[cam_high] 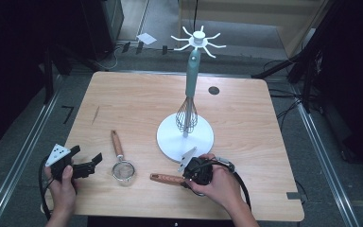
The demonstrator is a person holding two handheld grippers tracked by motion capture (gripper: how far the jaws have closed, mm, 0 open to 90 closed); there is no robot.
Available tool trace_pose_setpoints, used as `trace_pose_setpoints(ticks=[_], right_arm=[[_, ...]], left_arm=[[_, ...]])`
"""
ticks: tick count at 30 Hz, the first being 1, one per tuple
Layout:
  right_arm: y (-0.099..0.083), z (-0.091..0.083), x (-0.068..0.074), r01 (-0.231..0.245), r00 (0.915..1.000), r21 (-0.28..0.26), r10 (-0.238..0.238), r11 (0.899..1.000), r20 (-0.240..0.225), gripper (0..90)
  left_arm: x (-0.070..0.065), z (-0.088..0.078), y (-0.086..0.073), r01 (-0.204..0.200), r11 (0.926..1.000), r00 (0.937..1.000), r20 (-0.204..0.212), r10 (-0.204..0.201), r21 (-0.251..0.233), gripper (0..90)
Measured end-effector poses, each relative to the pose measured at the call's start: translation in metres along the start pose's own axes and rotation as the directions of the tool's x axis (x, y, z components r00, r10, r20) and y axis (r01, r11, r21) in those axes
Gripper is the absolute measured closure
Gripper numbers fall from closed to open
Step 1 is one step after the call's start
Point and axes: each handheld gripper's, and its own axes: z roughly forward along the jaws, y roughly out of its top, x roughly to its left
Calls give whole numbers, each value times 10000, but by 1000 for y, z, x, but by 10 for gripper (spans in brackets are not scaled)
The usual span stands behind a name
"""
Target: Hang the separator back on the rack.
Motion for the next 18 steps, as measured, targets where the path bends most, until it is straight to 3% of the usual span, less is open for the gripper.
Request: trace_pose_setpoints(ticks=[12,18], right_arm=[[5,7,1,123,9999,455,-128,9989,101,693],[9,9,2,433,9987,557,-447,9975,250,695]], left_arm=[[0,0,0,5,10000,10000,5,-5,13,0],[0,0,0,-5,10000,10000,-5,5,18,0]])
